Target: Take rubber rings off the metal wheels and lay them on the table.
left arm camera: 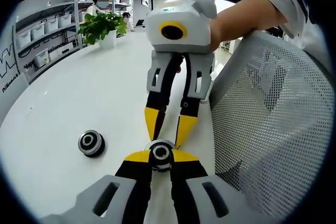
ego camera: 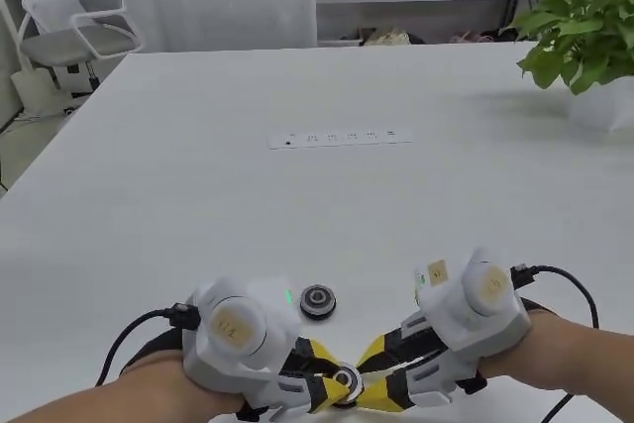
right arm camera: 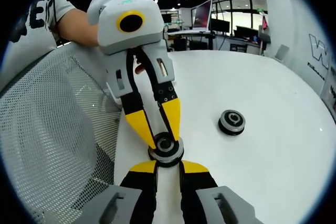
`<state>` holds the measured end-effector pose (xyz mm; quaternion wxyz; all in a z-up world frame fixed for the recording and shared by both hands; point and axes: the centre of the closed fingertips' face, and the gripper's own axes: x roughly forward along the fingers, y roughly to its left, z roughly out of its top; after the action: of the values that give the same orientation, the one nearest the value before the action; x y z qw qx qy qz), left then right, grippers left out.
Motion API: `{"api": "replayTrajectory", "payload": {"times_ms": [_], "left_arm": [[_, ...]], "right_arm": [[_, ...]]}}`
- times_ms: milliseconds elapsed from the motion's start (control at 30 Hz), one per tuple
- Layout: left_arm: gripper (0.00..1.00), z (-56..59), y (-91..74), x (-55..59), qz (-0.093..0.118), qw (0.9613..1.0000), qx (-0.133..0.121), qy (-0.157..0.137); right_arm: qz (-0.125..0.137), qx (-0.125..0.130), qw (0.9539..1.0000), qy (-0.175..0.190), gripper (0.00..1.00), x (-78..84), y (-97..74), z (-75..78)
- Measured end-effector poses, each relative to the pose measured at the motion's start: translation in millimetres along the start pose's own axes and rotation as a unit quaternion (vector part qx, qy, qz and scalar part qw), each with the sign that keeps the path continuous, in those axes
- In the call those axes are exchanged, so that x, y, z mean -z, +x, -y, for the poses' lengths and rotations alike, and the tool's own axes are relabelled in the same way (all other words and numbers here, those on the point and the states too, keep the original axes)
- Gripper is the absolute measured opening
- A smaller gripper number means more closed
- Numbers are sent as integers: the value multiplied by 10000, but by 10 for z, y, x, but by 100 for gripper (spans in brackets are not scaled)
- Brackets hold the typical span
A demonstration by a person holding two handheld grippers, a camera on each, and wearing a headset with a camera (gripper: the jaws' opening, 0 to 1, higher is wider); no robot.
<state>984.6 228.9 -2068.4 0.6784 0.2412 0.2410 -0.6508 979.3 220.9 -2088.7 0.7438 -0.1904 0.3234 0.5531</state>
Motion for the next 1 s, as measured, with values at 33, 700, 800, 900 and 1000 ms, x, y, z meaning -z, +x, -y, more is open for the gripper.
{"api": "replayTrajectory", "payload": {"times_ms": [33, 700, 800, 900, 1000], "left_arm": [[9, 0, 0, 0, 1, 10000, 1, 1], [9, -5, 0, 1, 14, 10000, 3, 5], [9, -6, 1, 0, 15, 10000, 1, 2], [9, -6, 0, 0, 20, 10000, 3, 0], [9, -5, 1, -1, 18, 10000, 0, -4]], "right_arm": [[-58, -7, 10000, 26, 6, 24, -1, 0], [96, 50, 9992, 391, 0, -17, -9, 41], [117, 53, 9986, 510, 0, -11, -13, 51], [181, 39, 9975, 683, 0, -17, -29, 58], [223, 36, 9967, 779, 0, -20, -38, 51]]}}
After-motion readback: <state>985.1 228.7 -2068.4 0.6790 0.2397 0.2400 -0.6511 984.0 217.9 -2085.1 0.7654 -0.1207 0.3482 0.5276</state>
